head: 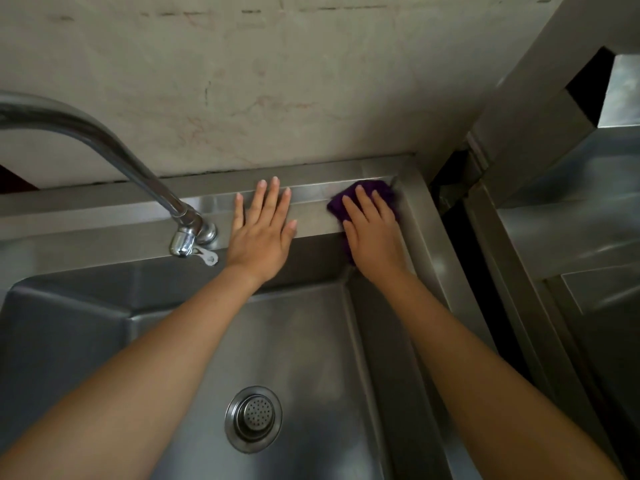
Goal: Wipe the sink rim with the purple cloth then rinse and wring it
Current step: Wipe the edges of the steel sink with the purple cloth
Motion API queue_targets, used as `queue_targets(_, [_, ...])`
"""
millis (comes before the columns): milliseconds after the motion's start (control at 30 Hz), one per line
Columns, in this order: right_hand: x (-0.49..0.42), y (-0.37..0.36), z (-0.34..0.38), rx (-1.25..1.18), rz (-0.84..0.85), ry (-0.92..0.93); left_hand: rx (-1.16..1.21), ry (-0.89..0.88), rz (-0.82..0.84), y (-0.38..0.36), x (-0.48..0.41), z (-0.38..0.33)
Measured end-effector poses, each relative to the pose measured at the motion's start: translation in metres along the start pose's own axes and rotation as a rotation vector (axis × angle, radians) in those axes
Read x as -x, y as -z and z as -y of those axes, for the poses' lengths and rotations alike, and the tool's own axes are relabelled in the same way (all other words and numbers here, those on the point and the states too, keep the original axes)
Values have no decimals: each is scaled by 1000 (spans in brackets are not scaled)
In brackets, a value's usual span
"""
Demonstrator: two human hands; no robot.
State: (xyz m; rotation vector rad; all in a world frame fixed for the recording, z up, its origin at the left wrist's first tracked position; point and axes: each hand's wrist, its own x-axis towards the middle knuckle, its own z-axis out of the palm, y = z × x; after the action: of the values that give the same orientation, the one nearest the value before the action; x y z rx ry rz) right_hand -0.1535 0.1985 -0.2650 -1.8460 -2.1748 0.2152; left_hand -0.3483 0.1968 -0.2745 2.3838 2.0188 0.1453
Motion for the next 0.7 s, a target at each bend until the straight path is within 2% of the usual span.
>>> queue_targets(67, [3,9,-10,25,85,172,4,2,10,0,0,0])
queue_targets(133, [0,19,-22,78,146,256,7,2,22,0,-1,0])
queue_targets(200, [4,22,-26,61,149,192,24,3,32,1,-1,1])
queue_targets(300, [32,14,-21,22,48,58,18,-1,43,3,0,1])
queue_targets(467, [78,8,-22,81,-79,83,10,-2,63,5,0,1])
queue_targets(633, [116,8,-13,-36,-121,-33,36,-2,97,4,-1,1])
queue_targets(700, [123,13,-10,-182,-108,-78,80,4,92,7,0,1])
